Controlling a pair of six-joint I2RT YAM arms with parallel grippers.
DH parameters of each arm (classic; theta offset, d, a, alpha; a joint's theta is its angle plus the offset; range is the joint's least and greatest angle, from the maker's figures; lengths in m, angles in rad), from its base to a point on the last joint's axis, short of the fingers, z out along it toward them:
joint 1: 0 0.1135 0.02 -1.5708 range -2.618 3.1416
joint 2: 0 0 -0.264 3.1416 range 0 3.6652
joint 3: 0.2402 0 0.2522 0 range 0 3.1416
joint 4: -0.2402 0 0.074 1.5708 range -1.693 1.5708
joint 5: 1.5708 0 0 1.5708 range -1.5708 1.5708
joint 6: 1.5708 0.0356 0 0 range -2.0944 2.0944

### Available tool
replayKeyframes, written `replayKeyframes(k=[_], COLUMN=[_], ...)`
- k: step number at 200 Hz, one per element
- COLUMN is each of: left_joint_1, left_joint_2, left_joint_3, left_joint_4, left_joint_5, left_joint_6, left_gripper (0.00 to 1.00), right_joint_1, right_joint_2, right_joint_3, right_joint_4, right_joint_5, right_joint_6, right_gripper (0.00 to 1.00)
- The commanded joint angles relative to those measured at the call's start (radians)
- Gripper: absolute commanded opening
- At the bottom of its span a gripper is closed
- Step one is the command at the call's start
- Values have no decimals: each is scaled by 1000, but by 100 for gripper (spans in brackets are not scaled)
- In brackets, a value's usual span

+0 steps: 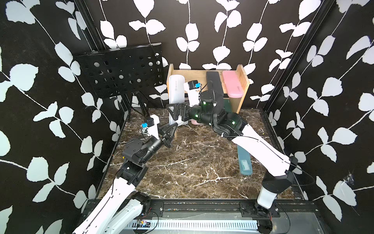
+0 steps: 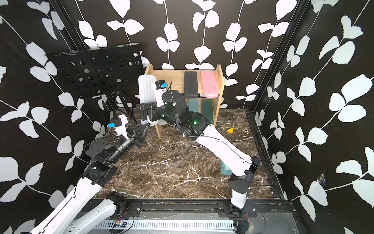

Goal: Remove the pencil cases from the shelf
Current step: Pick up the pencil case from the shelf.

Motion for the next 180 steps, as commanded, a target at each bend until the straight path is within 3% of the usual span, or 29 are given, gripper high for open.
replayKeyframes(k=[1, 37, 102, 105, 115, 134, 161, 180], left_joint_1=[1, 1, 1, 1, 1, 1, 1, 1], left_joint_2=[-28, -34, -42, -42, -45, -47, -61, -72], left_joint_3=[-11, -19, -16, -16, -15, -6, -1, 11], left_joint_4=[4, 3, -16, -18, -24, -49, -70, -97], left_joint_5=[-9, -13, -20, -22, -27, -48, -83, -118], left_joint_6=[15, 12, 13, 13, 14, 13, 22, 32], left_gripper=[0, 0, 0, 7, 49, 96, 99, 99], right_joint_1=[4, 4, 4, 4, 3, 4, 3, 4], right_joint_2=[-12, 15, 23, 23, 18, -5, -85, -179], right_joint_3=[32, 65, 65, 65, 65, 55, -51, -243], right_joint_4=[50, 14, -29, -32, -46, -95, -186, -200], right_joint_5=[7, 0, 38, 42, 53, 78, 139, 156], right_joint_6=[3, -3, -5, -6, -9, -28, -59, -54], right_gripper=[96, 92, 71, 71, 70, 69, 65, 64])
